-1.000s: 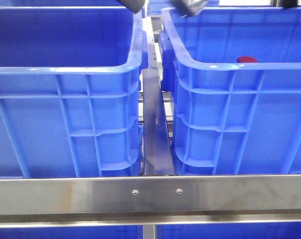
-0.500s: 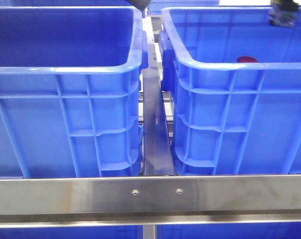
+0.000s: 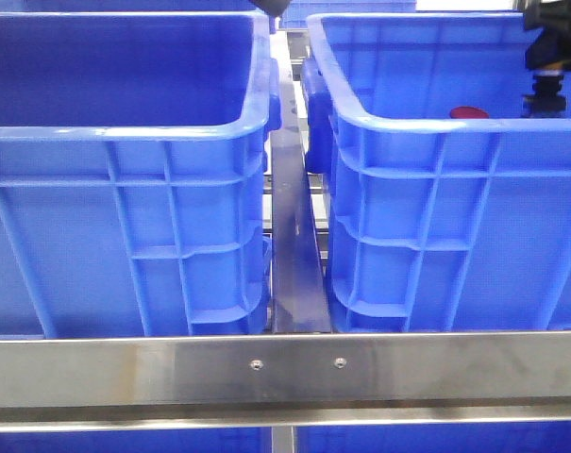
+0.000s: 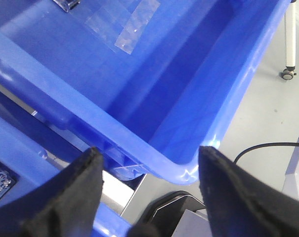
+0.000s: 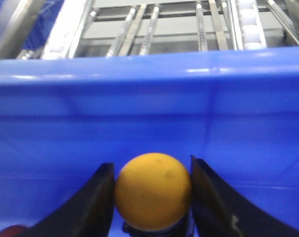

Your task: Pick red and yellow buttons and place in box

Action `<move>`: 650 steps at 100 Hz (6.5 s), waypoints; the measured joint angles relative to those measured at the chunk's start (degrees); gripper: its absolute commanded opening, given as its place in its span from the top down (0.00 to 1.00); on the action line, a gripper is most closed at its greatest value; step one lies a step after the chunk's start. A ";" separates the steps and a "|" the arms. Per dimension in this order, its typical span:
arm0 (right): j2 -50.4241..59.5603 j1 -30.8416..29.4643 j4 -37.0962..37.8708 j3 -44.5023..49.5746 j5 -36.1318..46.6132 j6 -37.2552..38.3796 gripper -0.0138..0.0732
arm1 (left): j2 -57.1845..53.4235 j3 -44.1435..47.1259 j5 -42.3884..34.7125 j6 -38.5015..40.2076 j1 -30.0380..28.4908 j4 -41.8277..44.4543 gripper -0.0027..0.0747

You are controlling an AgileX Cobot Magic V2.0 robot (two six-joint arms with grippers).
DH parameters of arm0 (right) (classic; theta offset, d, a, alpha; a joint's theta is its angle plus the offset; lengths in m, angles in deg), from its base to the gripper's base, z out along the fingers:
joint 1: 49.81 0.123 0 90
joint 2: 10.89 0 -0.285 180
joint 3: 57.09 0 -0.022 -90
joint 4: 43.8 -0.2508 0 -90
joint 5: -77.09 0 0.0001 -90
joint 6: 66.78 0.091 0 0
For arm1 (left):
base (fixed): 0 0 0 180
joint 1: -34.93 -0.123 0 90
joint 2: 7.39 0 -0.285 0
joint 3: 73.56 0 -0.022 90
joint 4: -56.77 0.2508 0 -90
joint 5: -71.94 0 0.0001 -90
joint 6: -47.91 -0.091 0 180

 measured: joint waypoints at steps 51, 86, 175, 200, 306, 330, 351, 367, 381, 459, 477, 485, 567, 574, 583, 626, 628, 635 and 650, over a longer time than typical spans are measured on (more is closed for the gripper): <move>-5.13 0.00 -0.42 -1.64 1.11 -0.76 0.42 | 0.00 0.00 -0.11 0.00 0.00 0.00 0.45; -5.44 0.00 -0.42 -1.64 1.11 -0.85 0.29 | 0.00 0.00 -0.11 0.00 0.00 -0.09 0.45; 36.45 0.00 -0.42 24.79 4.90 -1.04 0.89 | 0.00 0.00 -0.98 0.00 0.00 -0.13 0.82; 54.05 0.00 -0.42 36.12 4.90 -1.04 0.91 | 0.00 0.25 -2.61 0.00 0.00 -0.02 0.99; 84.93 0.00 -0.42 53.73 0.71 -1.16 0.91 | -46.32 41.88 -23.35 0.00 0.00 2.29 0.99; 84.93 0.00 -0.42 53.73 0.71 -1.16 0.91 | -57.38 48.26 -23.68 0.00 0.00 2.72 0.99; 84.93 0.00 -0.42 53.73 0.71 -1.21 0.91 | -60.92 49.95 -23.68 0.00 0.00 2.83 0.99; 84.93 0.00 -0.32 53.73 0.71 -1.21 0.91 | -60.92 50.06 -23.71 0.00 0.00 2.83 0.99; 84.93 0.00 -0.32 53.73 0.71 -1.21 0.91 | -60.92 50.06 -23.71 0.00 0.00 2.83 0.99; 84.93 0.00 -0.22 53.73 0.71 -1.30 0.91 | -67.05 58.83 -37.57 6.99 -8.79 19.37 0.99; 84.93 0.00 -0.22 53.73 0.71 -1.30 0.91 | -75.25 65.66 -38.10 17.52 -17.24 27.67 0.99; 84.93 0.00 -0.22 53.73 0.71 -1.30 0.91 | -79.01 69.20 -38.10 18.51 -21.88 28.78 0.99; 84.93 0.00 -0.22 53.73 0.71 -1.30 0.91 | -89.84 85.34 -48.79 24.67 -36.21 28.54 0.99; 84.93 0.00 -0.22 53.73 0.71 -1.30 0.91 | -89.84 85.34 -48.79 24.67 -36.21 28.54 0.99; 84.93 0.00 -0.22 53.73 0.71 -1.30 0.91 | -89.84 85.34 -48.66 24.67 -36.21 28.54 0.99; 84.93 0.00 -0.22 53.73 0.71 -1.30 0.91 | -89.84 85.34 -48.66 24.67 -36.21 28.54 0.99; 84.93 0.00 -0.22 53.73 0.71 -1.30 0.91 | -89.84 85.34 -48.66 24.67 -36.21 28.54 0.99; 84.93 0.00 -0.22 53.73 0.71 -1.30 0.91 | -89.84 85.34 -48.66 24.67 -36.21 28.54 0.99; 84.93 0.00 -0.22 53.73 0.71 -1.30 0.91 | -89.84 85.34 -48.58 24.67 -36.21 28.54 0.99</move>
